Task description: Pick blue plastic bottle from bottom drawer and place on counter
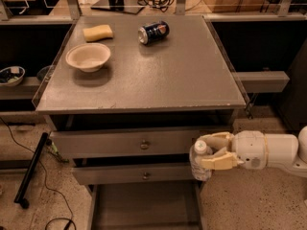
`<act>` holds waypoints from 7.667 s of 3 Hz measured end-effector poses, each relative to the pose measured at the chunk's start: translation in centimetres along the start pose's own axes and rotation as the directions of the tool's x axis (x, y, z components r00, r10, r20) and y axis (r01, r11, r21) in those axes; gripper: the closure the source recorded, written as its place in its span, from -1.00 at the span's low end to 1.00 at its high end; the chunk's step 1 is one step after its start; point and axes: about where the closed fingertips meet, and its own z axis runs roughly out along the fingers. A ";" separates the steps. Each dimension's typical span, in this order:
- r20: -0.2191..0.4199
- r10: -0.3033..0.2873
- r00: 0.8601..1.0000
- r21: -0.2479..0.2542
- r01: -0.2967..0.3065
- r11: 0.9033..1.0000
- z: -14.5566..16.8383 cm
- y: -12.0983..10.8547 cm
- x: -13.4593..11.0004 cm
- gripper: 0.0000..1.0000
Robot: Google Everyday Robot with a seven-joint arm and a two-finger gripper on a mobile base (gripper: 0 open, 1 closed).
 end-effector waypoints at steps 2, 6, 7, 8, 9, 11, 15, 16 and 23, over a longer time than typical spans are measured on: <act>-0.002 0.022 1.000 -0.005 -0.022 1.000 -2.3 -0.6 -4.9 1.00; -0.024 -0.080 0.996 0.044 0.081 0.996 -5.7 -2.6 -15.2 1.00; -0.025 -0.052 0.998 0.035 0.053 0.998 -6.0 -0.8 -14.6 1.00; -0.025 -0.052 0.998 0.035 0.053 0.998 -6.0 -0.8 -14.6 1.00; -0.039 -0.074 0.997 -0.018 0.073 0.997 -6.0 -2.7 -18.4 1.00; -0.032 -0.150 0.988 -0.044 0.149 0.988 -6.6 -5.3 -25.5 1.00; 0.057 -0.024 0.998 -0.166 0.033 0.986 -4.0 -10.0 -28.5 1.00; 0.102 0.037 0.994 -0.228 -0.013 0.974 -1.9 -11.5 -29.0 1.00; 0.254 0.129 0.959 -0.261 -0.060 0.963 2.4 -12.3 -25.1 0.67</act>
Offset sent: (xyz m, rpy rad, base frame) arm 0.0109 -0.0225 0.0657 -0.0057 0.0338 -0.0180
